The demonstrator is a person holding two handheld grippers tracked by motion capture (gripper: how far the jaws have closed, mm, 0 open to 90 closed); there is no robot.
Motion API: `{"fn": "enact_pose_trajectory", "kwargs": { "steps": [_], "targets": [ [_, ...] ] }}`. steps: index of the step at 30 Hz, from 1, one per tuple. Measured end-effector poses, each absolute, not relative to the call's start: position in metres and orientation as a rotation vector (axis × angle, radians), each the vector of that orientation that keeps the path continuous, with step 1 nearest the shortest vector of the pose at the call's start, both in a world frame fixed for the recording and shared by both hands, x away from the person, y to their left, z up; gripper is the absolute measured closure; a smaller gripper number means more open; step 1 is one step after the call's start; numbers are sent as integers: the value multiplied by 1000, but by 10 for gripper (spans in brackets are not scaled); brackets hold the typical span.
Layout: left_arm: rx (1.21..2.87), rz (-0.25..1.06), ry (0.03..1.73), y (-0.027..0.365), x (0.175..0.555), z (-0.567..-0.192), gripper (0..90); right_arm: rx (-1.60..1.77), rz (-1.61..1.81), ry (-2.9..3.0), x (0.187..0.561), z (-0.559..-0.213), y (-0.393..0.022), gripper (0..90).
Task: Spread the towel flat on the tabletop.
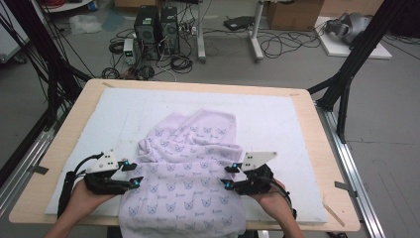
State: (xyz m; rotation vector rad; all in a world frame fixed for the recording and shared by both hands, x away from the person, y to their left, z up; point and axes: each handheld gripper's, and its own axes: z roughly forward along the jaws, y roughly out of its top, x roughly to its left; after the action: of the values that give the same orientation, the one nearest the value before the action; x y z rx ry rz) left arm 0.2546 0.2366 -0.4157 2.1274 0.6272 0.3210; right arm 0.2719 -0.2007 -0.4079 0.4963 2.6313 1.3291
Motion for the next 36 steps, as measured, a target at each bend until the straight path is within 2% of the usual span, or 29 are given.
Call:
{"fn": "enact_pose_trajectory", "kwargs": {
  "steps": [3, 9, 11, 12, 14, 15, 17, 23, 29, 30, 32, 36],
  "targets": [
    [2154, 303, 597, 233, 250, -422, 470, 434, 1261, 2676, 266, -419, -196, 543],
    [2231, 237, 576, 224, 252, -441, 538, 410, 1123, 2774, 268, -441, -186, 557],
    [2228, 251, 538, 222, 250, -445, 590, 460, 1186, 2760, 269, -444, -188, 643],
    [2236, 247, 530, 222, 250, -444, 659, 472, 1199, 2768, 269, -444, -189, 737],
    [2239, 229, 528, 219, 248, -443, 781, 485, 1210, 2778, 268, -445, -189, 855],
    [2244, 234, 529, 218, 247, -442, 848, 488, 1212, 2779, 267, -444, -188, 870],
    [2252, 242, 535, 217, 245, -441, 870, 512, 1206, 2784, 265, -443, -188, 880],
    [2239, 229, 530, 223, 229, -435, 877, 503, 1247, 2817, 248, -438, -191, 886],
    [2209, 237, 446, 230, 184, -416, 873, 416, 1334, 2854, 206, -424, -195, 880],
    [2202, 230, 432, 232, 180, -414, 855, 383, 1367, 2862, 199, -420, -195, 869],
    [2184, 237, 440, 233, 177, -410, 693, 346, 1429, 2841, 191, -412, -196, 792],
    [2189, 264, 475, 232, 193, -416, 604, 348, 1338, 2764, 205, -404, -196, 667]
  ]
}}
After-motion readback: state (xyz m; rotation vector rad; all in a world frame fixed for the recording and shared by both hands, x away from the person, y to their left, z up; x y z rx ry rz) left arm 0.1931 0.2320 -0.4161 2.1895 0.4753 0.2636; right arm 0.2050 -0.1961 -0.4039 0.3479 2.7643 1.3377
